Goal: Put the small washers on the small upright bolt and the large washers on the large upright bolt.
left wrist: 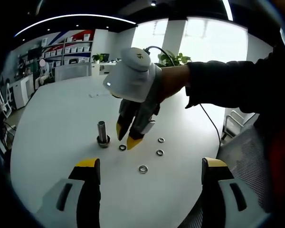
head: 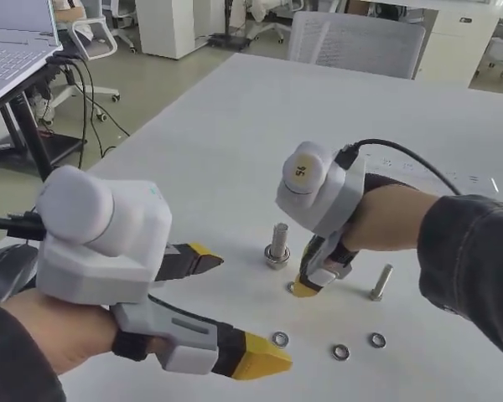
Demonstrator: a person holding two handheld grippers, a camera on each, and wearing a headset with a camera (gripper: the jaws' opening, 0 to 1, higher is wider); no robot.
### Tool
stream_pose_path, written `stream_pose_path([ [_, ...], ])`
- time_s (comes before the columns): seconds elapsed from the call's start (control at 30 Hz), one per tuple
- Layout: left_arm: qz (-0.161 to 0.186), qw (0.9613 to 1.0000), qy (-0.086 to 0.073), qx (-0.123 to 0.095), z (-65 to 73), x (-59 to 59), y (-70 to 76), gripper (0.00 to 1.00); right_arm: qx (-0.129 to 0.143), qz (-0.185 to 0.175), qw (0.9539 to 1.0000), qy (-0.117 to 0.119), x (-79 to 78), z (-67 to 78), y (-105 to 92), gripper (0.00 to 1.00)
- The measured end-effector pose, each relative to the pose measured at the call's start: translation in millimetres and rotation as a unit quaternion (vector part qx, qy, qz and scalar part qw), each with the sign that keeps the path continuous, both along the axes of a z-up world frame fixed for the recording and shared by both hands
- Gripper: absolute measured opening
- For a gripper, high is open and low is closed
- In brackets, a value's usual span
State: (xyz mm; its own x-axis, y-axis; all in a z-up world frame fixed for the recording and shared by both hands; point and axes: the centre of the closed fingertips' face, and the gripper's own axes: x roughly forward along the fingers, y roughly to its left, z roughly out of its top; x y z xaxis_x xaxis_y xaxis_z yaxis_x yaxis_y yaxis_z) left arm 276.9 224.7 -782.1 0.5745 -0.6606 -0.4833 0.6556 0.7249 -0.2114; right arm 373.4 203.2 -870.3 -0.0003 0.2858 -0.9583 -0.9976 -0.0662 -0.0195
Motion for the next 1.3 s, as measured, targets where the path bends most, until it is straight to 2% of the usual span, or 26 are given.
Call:
stream_pose_path([
  [0.4,0.0,1.0,0.003,-0.005,-1.8,-4.1,0.9,0.88,-0.013,0.011,0.9999,-0.001,-4.8,-8.6,1.2,0.2],
  [0.97,0.001,0.9999,0.001,-0.011,3.2,-5.4,2.2,0.88,-0.01,0.017,0.9998,0.0,-6.0,-6.7,5.4,0.19],
  [1.1,0.002,0.9999,0.0,-0.011,3.6,-5.3,2.8,0.88,-0.014,0.031,0.9994,-0.006,-7.8,-6.3,6.5,0.15],
  [1.3,0.002,0.9999,-0.001,-0.012,3.9,-4.0,1.9,0.88,-0.015,0.03,0.9994,-0.007,-6.2,-6.0,5.3,0.14],
])
